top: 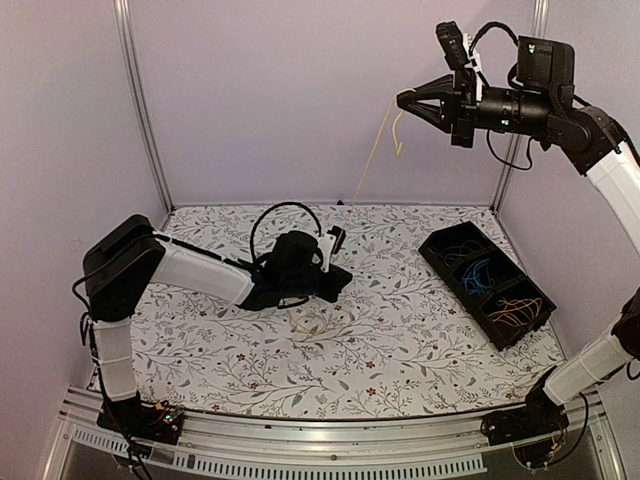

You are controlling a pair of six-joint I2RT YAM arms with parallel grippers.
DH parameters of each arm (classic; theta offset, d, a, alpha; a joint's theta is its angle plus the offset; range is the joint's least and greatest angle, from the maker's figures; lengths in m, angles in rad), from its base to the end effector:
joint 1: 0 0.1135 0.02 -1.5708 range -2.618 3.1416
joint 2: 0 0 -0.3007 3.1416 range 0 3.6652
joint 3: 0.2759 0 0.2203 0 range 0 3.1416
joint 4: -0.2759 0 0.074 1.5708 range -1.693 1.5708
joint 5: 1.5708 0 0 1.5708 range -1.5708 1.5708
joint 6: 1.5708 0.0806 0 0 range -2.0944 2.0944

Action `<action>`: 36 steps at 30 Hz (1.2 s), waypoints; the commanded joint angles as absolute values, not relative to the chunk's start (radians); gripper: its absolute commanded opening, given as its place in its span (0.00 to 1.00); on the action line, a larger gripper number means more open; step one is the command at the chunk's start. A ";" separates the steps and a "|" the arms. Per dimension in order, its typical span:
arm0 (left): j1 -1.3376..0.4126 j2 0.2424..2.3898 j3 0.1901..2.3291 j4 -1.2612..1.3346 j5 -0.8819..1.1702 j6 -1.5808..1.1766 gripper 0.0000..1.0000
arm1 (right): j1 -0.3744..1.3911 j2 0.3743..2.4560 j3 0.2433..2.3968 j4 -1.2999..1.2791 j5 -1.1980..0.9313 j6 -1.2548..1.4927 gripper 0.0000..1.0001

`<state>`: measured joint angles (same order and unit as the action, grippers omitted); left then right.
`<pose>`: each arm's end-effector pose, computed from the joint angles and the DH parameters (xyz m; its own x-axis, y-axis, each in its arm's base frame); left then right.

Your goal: Untangle the cables

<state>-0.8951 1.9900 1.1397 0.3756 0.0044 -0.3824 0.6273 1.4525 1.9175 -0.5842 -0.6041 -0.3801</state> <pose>0.2905 -0.3629 0.1978 -0.5573 0.0986 -0.8244 0.6195 0.7105 -0.3338 0.2050 0.2052 0.5441 0.2592 -0.1892 -0.9471 -0.9083 0.2855 -0.3057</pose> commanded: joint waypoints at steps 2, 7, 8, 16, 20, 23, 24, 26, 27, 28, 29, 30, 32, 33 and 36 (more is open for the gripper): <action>-0.866 2.014 1.104 0.437 0.031 -0.384 0.00 | 0.578 1.440 1.979 -0.621 -0.591 -0.405 0.00; -0.854 2.029 1.077 0.433 0.038 -0.396 0.00 | 0.548 1.426 2.031 -0.633 -0.548 -0.430 0.00; -0.852 2.031 1.074 0.432 0.038 -0.399 0.00 | 0.543 1.422 2.041 -0.636 -0.539 -0.433 0.00; -0.851 2.008 1.026 0.423 0.029 -0.404 0.00 | 0.489 1.431 2.191 -0.655 -0.398 -0.503 0.00; -0.848 1.990 1.003 0.425 0.018 -0.398 0.00 | 0.460 1.434 2.230 -0.656 -0.369 -0.519 0.00; -0.845 1.980 0.994 0.424 0.014 -0.388 0.00 | 0.430 1.437 2.253 -0.651 -0.354 -0.522 0.00; -0.843 1.977 0.990 0.424 0.014 -0.386 0.00 | 0.420 1.438 2.259 -0.647 -0.346 -0.528 0.00; -0.840 1.967 0.982 0.423 0.015 -0.380 0.00 | 0.402 1.439 2.266 -0.637 -0.321 -0.545 0.00; -0.839 1.962 0.978 0.422 0.017 -0.377 0.01 | 0.390 1.438 2.267 -0.633 -0.309 -0.551 0.00; -0.837 1.959 0.976 0.420 0.018 -0.372 0.02 | 0.375 1.436 2.266 -0.630 -0.302 -0.557 0.00; -0.836 1.952 0.975 0.416 0.018 -0.365 0.04 | 0.360 1.433 2.259 -0.626 -0.300 -0.560 0.00; -0.833 1.946 0.974 0.410 0.020 -0.359 0.04 | 0.347 1.429 2.246 -0.624 -0.295 -0.565 0.00; -0.834 1.922 0.971 0.415 0.035 -0.345 0.03 | 0.331 1.407 2.198 -0.617 -0.262 -0.586 0.00; -0.836 1.907 0.966 0.426 0.056 -0.338 0.01 | 0.324 1.396 2.167 -0.617 -0.251 -0.600 0.00; -0.847 1.867 0.975 0.477 0.108 -0.332 0.00 | 0.300 1.332 2.048 -0.615 -0.215 -0.626 0.00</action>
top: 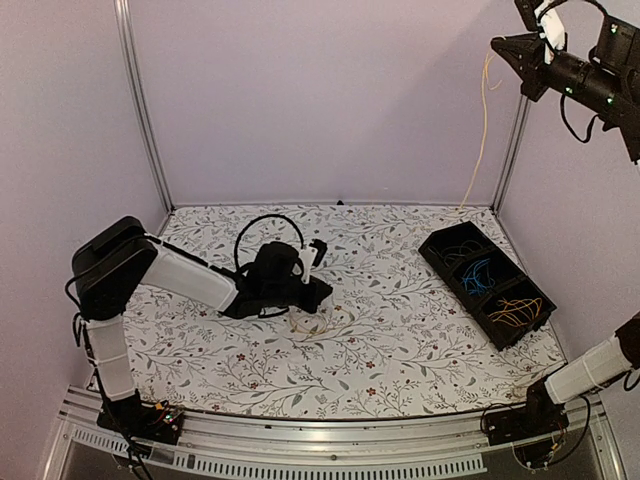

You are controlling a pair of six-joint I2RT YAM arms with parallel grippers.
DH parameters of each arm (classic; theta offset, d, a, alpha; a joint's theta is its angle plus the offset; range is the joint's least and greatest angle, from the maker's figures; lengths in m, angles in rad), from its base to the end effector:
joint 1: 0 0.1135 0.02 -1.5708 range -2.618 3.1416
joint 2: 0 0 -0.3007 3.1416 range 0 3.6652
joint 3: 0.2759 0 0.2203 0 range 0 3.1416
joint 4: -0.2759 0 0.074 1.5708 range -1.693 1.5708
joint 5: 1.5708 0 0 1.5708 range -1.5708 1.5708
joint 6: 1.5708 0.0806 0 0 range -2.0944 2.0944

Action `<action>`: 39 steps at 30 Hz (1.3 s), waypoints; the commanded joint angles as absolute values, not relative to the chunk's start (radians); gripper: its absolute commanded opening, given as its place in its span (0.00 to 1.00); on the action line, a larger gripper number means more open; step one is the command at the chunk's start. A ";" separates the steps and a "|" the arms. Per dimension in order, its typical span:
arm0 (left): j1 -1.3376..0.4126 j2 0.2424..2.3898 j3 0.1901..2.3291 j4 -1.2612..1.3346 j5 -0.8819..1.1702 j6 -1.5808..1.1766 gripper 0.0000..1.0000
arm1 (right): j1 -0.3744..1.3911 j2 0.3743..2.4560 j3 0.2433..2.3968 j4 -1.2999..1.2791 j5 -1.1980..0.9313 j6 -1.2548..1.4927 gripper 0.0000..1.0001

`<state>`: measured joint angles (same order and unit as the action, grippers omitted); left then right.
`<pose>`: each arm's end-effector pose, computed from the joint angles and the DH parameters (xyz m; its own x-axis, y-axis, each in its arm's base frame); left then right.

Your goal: Untangle the cables

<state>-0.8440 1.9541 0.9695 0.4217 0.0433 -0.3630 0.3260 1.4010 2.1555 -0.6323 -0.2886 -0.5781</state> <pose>0.2834 -0.3240 0.1665 -0.6052 0.1468 -0.7824 0.5948 0.7366 -0.3219 0.2131 0.0962 0.6172 0.4107 -0.4141 -0.8123 -0.4181 0.7062 -0.5714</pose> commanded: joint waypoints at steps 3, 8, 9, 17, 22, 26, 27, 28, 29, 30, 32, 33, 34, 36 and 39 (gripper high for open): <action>-0.870 1.861 1.029 0.475 0.133 -0.323 0.00 | 0.246 1.255 1.937 -0.617 -0.195 -0.642 0.00; -0.908 1.876 1.093 0.498 0.161 -0.319 0.01 | 0.176 1.144 1.763 -0.628 -0.123 -0.691 0.00; -0.912 1.878 1.097 0.505 0.165 -0.322 0.02 | 0.166 1.122 1.733 -0.628 -0.103 -0.704 0.00; -0.922 1.861 1.021 0.574 0.180 -0.349 0.08 | 0.094 1.007 1.610 -0.644 -0.013 -0.756 0.00; -0.922 1.841 0.972 0.584 0.181 -0.353 0.08 | 0.066 0.973 1.566 -0.660 -0.006 -0.761 0.00; -0.922 1.819 0.933 0.601 0.173 -0.360 0.09 | 0.053 0.957 1.550 -0.668 -0.006 -0.755 0.00; -0.923 1.815 0.927 0.603 0.171 -0.361 0.09 | 0.052 0.954 1.547 -0.670 -0.006 -0.754 0.00; -0.922 1.813 0.922 0.603 0.169 -0.362 0.09 | 0.049 0.951 1.545 -0.670 -0.006 -0.753 0.00; -0.922 1.811 0.917 0.604 0.167 -0.365 0.09 | 0.048 0.949 1.542 -0.670 -0.006 -0.754 0.00; -0.923 1.810 0.914 0.605 0.166 -0.366 0.09 | 0.048 0.948 1.539 -0.671 0.019 -0.756 0.00; -0.922 1.809 0.909 0.607 0.164 -0.367 0.09 | 0.047 0.941 1.532 -0.672 0.034 -0.761 0.00; -0.922 1.809 0.907 0.607 0.163 -0.369 0.09 | 0.046 0.937 1.529 -0.673 0.038 -0.764 0.00; -0.923 1.809 0.906 0.608 0.162 -0.371 0.09 | 0.046 0.934 1.525 -0.673 0.042 -0.768 0.00; -0.923 1.809 0.906 0.609 0.160 -0.373 0.09 | 0.047 0.927 1.515 -0.676 0.050 -0.778 0.00; -0.923 1.810 0.906 0.611 0.161 -0.376 0.10 | 0.046 0.913 1.490 -0.679 0.066 -0.792 0.00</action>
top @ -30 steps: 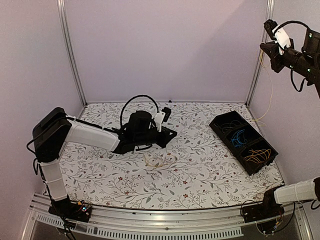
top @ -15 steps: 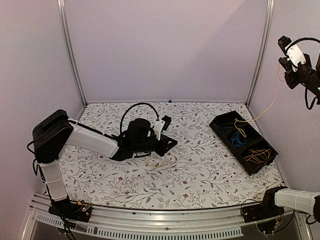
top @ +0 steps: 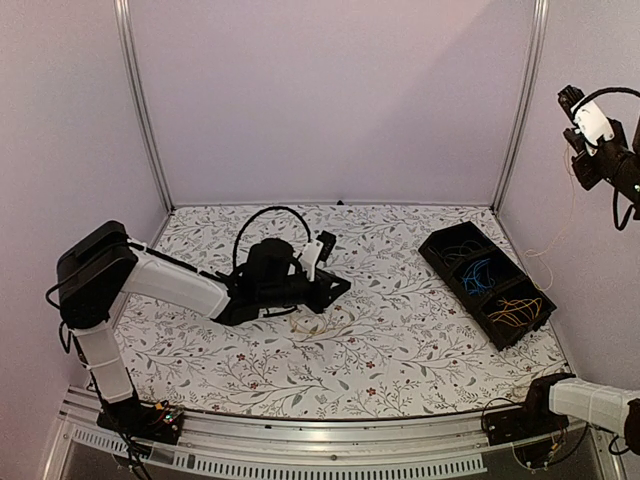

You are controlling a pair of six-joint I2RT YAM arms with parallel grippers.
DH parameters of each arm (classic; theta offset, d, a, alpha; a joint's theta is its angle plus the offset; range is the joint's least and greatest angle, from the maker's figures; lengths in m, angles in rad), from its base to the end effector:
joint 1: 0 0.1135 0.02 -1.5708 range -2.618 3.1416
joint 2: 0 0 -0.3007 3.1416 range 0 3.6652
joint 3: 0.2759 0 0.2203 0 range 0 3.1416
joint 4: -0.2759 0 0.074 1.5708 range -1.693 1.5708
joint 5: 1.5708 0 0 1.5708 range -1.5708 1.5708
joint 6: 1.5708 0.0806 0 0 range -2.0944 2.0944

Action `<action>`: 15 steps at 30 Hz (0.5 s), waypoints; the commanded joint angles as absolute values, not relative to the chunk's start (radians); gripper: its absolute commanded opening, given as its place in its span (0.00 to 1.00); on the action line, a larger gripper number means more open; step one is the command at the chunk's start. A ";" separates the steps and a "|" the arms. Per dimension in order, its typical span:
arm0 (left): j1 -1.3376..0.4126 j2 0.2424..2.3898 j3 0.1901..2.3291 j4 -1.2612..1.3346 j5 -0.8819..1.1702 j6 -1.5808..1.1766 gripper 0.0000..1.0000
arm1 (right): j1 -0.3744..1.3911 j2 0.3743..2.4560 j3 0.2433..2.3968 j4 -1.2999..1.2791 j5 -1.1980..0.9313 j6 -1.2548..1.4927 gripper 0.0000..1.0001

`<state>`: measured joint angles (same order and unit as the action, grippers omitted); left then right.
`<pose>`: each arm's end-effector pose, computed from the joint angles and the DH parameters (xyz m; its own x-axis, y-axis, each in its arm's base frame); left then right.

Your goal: Untangle the cables

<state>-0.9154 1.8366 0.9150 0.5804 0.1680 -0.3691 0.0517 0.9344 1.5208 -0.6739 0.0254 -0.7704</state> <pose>0.2450 -0.3408 0.2197 -0.5068 0.0757 -0.8587 0.7450 0.5396 -0.3922 0.1385 0.0051 0.5091 -0.0443 -0.6994 -0.7133 -0.0797 0.7142 -0.6953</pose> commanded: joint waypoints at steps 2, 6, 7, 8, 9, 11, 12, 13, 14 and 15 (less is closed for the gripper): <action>-0.922 1.812 0.905 0.612 0.161 -0.378 0.10 | 0.046 0.899 1.463 -0.680 0.079 -0.806 0.00; -0.922 1.809 0.901 0.614 0.165 -0.385 0.10 | 0.047 0.875 1.410 -0.677 0.104 -0.825 0.00; -0.922 1.808 0.898 0.614 0.166 -0.385 0.10 | 0.046 0.871 1.400 -0.677 0.106 -0.827 0.00; -0.922 1.806 0.897 0.615 0.166 -0.387 0.10 | 0.047 0.865 1.391 -0.677 0.108 -0.828 0.00; -0.922 1.805 0.894 0.615 0.165 -0.387 0.10 | 0.046 0.858 1.376 -0.677 0.109 -0.829 0.00; -0.922 1.801 0.886 0.617 0.163 -0.390 0.10 | 0.047 0.851 1.352 -0.675 0.114 -0.830 0.00; -0.922 1.800 0.882 0.619 0.163 -0.392 0.10 | 0.047 0.847 1.335 -0.674 0.117 -0.831 0.00; -0.922 1.798 0.878 0.621 0.163 -0.394 0.10 | 0.046 0.840 1.318 -0.672 0.122 -0.834 0.00; -0.922 1.797 0.874 0.623 0.163 -0.396 0.10 | 0.046 0.834 1.295 -0.669 0.128 -0.839 0.00; -0.923 1.796 0.870 0.626 0.163 -0.398 0.10 | 0.046 0.829 1.269 -0.665 0.135 -0.844 0.00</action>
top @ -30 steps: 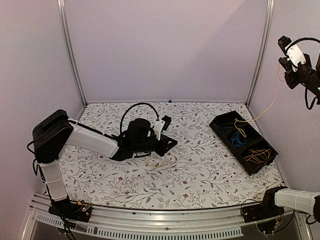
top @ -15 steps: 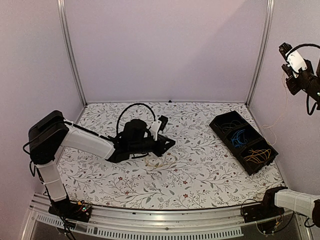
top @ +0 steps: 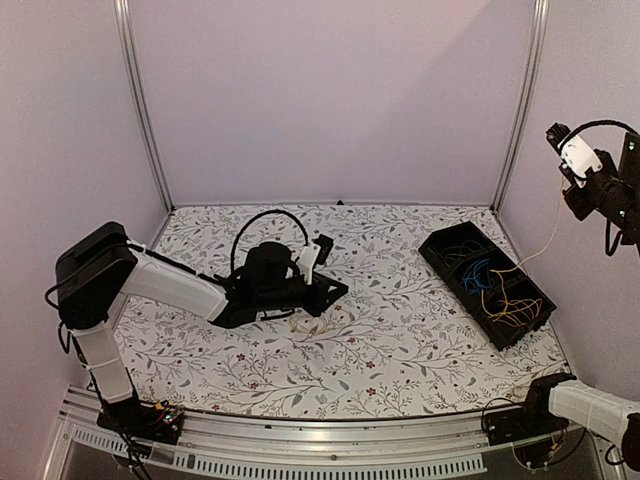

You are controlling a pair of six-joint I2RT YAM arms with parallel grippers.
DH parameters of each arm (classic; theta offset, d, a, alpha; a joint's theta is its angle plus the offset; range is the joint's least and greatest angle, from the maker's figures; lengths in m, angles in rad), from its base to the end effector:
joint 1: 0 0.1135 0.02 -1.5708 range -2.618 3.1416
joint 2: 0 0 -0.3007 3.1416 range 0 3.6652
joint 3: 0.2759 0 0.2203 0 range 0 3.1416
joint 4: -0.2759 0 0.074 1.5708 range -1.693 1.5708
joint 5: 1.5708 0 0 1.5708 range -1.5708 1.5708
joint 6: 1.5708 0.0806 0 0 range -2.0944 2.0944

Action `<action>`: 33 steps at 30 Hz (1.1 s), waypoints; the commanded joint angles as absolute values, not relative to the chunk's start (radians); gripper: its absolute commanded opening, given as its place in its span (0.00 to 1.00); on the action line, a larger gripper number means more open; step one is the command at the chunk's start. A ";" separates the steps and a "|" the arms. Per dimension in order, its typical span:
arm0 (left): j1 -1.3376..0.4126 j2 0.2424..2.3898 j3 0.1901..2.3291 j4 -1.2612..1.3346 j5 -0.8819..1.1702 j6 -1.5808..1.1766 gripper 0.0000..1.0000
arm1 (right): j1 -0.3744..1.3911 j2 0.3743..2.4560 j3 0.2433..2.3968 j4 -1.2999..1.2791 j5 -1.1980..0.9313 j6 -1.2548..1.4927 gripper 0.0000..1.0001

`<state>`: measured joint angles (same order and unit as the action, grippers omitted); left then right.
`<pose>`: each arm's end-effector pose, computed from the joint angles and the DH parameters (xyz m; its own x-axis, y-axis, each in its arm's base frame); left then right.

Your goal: Untangle the cables

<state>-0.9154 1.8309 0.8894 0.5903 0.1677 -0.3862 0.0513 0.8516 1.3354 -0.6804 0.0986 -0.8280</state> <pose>0.2421 -0.3370 0.2152 -0.5246 0.0731 -0.8482 0.7336 0.5443 -0.4069 0.1331 -0.0011 0.4613 -0.1654 -0.7425 -0.6492 -0.1130 0.6682 -0.7354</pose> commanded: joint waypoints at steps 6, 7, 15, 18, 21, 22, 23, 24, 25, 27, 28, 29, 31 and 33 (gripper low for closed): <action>-0.922 1.790 0.854 0.632 0.165 -0.410 0.11 | 0.045 0.773 1.176 -0.660 0.157 -0.863 0.00; -0.922 1.790 0.853 0.632 0.165 -0.409 0.11 | 0.045 0.772 1.173 -0.664 0.161 -0.867 0.00; -0.923 1.787 0.831 0.658 0.167 -0.416 0.12 | 0.041 0.827 1.099 -0.735 0.221 -0.910 0.00; -0.923 1.775 0.807 0.672 0.159 -0.409 0.12 | 0.011 0.851 1.043 -0.740 0.223 -0.950 0.00; -0.922 1.765 0.782 0.683 0.149 -0.402 0.12 | -0.090 0.878 1.048 -0.739 0.188 -0.989 0.00; -0.923 1.764 0.774 0.688 0.148 -0.402 0.12 | -0.130 0.893 1.057 -0.740 0.173 -1.010 0.00; -0.923 1.762 0.766 0.695 0.148 -0.401 0.13 | -0.168 0.902 1.067 -0.741 0.159 -1.027 0.00; -0.922 1.763 0.758 0.705 0.147 -0.402 0.13 | -0.216 0.913 1.074 -0.743 0.140 -1.039 0.00; -0.922 1.767 0.752 0.713 0.148 -0.402 0.13 | -0.251 0.923 1.081 -0.745 0.123 -1.061 0.00; -0.923 1.772 0.740 0.728 0.149 -0.404 0.13 | -0.299 0.931 1.084 -0.747 0.095 -1.089 0.00; -0.922 1.776 0.734 0.737 0.149 -0.405 0.13 | -0.316 0.931 1.080 -0.752 0.085 -1.098 0.00; -0.923 1.781 0.729 0.749 0.149 -0.407 0.13 | -0.321 0.931 1.076 -0.757 0.078 -1.110 0.00; -0.923 1.794 0.717 0.778 0.150 -0.411 0.13 | -0.322 0.931 1.065 -0.783 0.043 -1.118 0.00; -0.922 1.815 0.705 0.813 0.149 -0.420 0.13 | -0.322 0.936 1.042 -0.796 0.012 -1.111 0.00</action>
